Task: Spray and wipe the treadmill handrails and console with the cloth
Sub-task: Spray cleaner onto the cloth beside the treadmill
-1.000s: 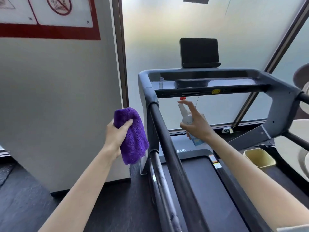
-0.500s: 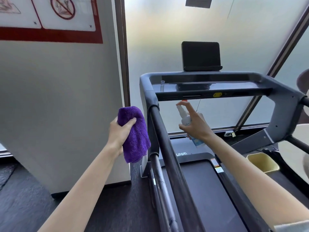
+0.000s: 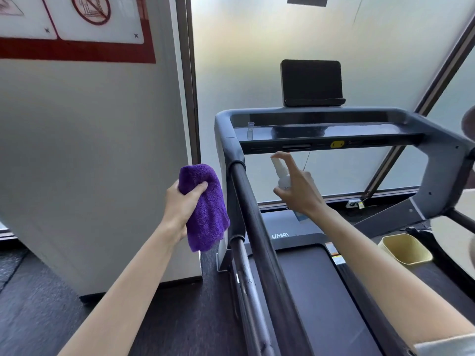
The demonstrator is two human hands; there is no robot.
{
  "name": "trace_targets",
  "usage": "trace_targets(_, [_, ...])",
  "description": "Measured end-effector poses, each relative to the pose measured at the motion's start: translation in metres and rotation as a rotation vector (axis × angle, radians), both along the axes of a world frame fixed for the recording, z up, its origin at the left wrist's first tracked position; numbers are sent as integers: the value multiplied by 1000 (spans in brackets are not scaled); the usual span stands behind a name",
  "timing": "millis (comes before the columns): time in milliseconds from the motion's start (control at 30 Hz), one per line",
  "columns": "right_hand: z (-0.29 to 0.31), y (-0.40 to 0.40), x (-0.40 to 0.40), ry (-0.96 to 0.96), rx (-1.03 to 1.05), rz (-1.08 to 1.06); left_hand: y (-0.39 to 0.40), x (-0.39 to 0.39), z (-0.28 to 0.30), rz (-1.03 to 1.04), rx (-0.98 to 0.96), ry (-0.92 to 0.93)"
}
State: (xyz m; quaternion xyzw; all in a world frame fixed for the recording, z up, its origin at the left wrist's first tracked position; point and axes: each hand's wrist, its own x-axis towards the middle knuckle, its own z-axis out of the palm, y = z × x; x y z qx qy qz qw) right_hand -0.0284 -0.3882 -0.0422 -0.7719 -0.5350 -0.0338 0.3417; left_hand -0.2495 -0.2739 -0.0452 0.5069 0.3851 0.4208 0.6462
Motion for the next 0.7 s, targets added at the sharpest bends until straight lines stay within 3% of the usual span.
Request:
trace_targets(433, [5, -5, -8, 313, -38, 231, 0, -2, 0, -14, -12, -18])
trace_targets(700, [7, -6, -8, 310, 15, 204, 0, -4, -2, -13, -15, -7])
